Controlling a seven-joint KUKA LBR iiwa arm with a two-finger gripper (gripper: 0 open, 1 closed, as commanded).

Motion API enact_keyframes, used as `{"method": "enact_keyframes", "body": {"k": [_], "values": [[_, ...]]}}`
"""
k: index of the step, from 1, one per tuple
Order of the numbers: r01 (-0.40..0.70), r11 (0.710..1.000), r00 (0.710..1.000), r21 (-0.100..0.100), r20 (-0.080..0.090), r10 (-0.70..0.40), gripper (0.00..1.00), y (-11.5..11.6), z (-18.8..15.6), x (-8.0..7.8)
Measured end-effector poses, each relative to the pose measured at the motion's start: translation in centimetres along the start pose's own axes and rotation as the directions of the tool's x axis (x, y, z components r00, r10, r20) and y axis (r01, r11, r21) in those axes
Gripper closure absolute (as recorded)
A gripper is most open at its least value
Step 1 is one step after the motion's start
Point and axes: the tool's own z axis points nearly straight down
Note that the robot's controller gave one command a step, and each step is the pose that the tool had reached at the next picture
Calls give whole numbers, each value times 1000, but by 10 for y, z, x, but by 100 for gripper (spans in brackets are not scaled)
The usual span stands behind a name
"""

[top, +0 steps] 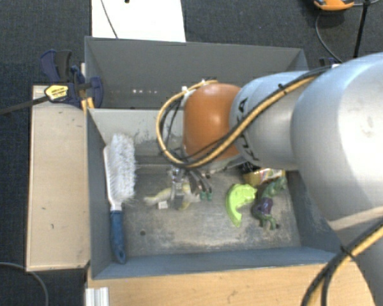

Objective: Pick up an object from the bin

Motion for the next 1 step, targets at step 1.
{"method": "enact_keyframes", "body": {"k": [1], "values": [[-1,1000,1000,0,-2,1,100,0,-21,1]]}}
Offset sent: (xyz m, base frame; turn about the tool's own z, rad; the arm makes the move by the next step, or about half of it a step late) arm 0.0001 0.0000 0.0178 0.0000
